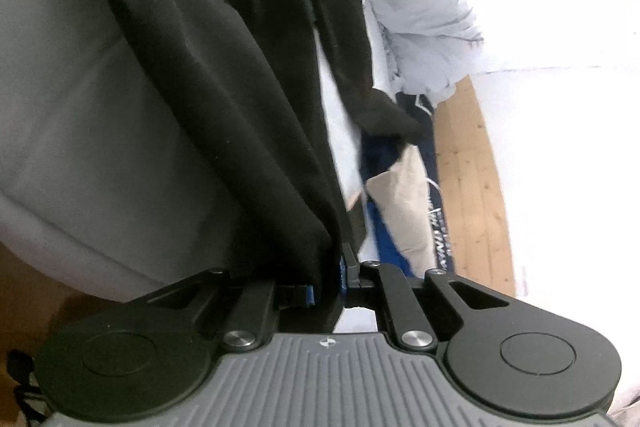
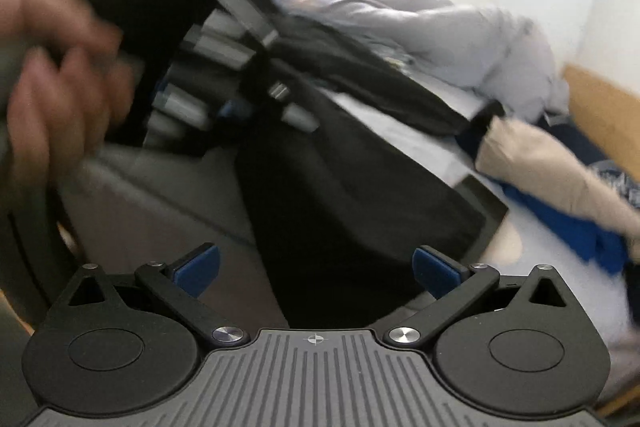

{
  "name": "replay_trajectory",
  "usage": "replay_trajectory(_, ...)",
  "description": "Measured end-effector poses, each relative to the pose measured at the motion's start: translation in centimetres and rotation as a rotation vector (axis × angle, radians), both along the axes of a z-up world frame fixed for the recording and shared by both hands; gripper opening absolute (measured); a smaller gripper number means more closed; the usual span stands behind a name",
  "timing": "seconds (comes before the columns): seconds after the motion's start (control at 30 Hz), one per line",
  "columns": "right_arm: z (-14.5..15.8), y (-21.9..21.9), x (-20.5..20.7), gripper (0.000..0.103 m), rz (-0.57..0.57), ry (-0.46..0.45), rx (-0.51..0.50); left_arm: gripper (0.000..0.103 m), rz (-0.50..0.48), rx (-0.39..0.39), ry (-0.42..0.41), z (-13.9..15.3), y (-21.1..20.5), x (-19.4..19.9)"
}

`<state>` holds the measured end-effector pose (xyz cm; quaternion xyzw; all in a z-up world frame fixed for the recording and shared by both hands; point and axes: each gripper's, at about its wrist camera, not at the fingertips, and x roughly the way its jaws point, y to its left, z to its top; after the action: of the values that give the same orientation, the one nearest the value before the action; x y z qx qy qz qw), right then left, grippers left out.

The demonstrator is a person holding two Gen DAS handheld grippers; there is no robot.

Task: Fold clothes

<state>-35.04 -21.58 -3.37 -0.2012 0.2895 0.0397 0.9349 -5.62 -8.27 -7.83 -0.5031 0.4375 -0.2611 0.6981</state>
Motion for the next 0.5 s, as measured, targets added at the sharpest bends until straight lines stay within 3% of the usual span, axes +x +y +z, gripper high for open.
replay_trajectory(0.27, -3.2, 3.6, 0.5, 0.099, 0.077, -0.031, -0.367, 0.021, 0.012, -0.056, 0.045, 0.6, 0.4, 0.2)
replay_trajectory(0.33, -3.6, 3.8, 0.9, 0.086, 0.068, -0.031, -0.426, 0.021, 0.002, -0.061, 0.055, 0.5, 1.2, 0.0)
replay_trajectory(0.4, -4.0, 3.9, 1.3, 0.064, 0.048, -0.031, -0.475, 0.021, -0.029, -0.055, 0.056, 0.1, 3.2, -0.3)
replay_trajectory(0.47, -4.2, 3.8, 1.8, 0.057, 0.042, -0.017, -0.491, 0.021, -0.029, -0.060, 0.063, -0.1, 3.2, -0.4)
replay_trajectory(0.5, -4.1, 3.6, 1.9, 0.045, 0.043, -0.009, -0.484, 0.021, -0.029, -0.061, 0.065, -0.1, 3.3, -0.4)
